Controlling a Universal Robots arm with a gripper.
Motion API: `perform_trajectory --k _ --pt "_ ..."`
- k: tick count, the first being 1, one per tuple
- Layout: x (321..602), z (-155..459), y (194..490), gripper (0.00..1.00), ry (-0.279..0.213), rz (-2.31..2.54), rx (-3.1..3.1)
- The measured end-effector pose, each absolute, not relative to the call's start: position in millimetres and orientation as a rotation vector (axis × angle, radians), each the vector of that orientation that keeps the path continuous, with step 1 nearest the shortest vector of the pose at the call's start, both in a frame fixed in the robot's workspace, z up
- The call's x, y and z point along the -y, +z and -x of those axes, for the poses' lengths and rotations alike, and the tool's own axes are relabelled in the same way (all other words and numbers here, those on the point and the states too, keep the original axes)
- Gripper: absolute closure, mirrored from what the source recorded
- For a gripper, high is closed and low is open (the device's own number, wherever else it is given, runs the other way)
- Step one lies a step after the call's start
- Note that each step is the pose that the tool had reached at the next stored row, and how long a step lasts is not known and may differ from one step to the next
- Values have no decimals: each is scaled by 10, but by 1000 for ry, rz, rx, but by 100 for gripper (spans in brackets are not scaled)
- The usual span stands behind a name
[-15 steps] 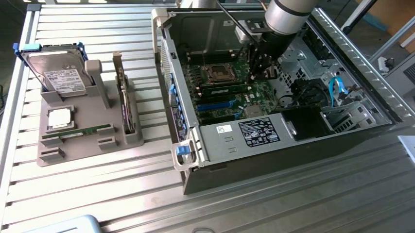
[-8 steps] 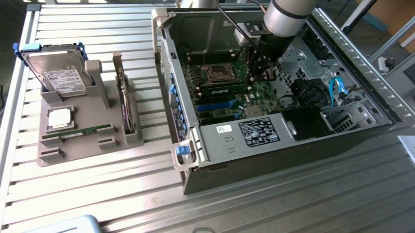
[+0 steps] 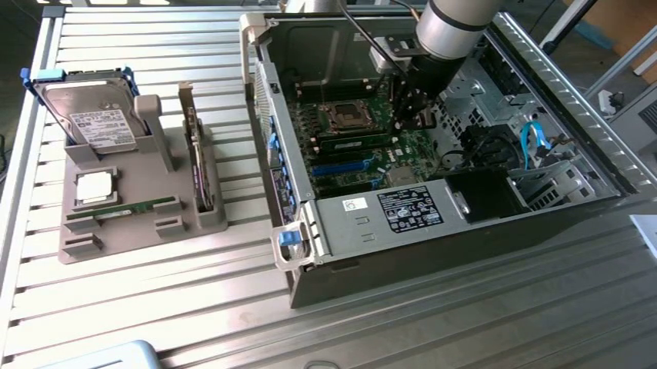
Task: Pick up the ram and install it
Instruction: 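Press down the ram until it locks into place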
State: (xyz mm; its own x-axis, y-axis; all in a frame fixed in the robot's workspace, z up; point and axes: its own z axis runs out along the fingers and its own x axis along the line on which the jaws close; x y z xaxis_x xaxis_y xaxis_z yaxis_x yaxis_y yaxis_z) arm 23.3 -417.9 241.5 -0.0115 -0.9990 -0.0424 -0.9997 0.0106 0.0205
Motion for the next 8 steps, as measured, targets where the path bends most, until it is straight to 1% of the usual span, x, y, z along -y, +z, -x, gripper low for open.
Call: perform_trajectory --k 8 --pt "4179 -234 2415 90 67 2198 -2217"
